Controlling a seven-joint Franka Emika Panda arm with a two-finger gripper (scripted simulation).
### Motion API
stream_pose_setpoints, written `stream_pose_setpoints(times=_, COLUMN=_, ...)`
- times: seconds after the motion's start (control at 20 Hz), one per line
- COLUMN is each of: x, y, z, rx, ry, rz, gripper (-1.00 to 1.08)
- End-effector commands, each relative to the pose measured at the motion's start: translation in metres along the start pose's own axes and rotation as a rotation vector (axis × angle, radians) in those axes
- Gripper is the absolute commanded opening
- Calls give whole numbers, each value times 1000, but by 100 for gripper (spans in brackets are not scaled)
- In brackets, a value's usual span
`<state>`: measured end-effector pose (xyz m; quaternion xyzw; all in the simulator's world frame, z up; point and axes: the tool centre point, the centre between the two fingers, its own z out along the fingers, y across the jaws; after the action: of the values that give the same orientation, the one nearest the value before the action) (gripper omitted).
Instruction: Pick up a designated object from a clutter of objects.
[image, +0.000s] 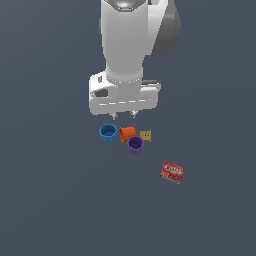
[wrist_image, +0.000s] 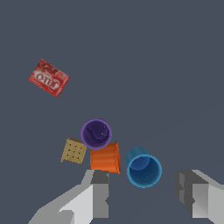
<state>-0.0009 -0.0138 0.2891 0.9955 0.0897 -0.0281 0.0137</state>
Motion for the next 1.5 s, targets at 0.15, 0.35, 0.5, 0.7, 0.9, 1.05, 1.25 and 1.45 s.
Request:
stream_pose_setpoints(times=0.15, x=8, y=-5, z=26, rx=-15, ry=-37, rz=-160, gripper=28)
stream_pose_setpoints(times=0.35, x=14, y=-10, z=47, rx=-22, ry=-68, rz=-290, gripper=28)
stream_pose_setpoints(times=0.5, x=17, y=-14, z=63, rx=-25, ry=-91, rz=-388, gripper=28)
stream_pose_setpoints(times=0.7, x=22, y=-19, z=85, rx=-25, ry=-122, rz=-519, gripper=28)
stream_pose_setpoints(times=0.9, x=25, y=-25, z=108, rx=-20, ry=-152, rz=-650, gripper=28)
stream_pose_setpoints(times=1.05, x=27, y=-30, z=125, rx=-14, ry=-175, rz=-749, gripper=28)
stream_pose_setpoints(times=1.25, x=29, y=-36, z=146, rx=-3, ry=-202, rz=-875, gripper=28)
stream_pose_setpoints(times=1.45, x=29, y=-41, z=164, rx=9, ry=-224, rz=-976, gripper=28)
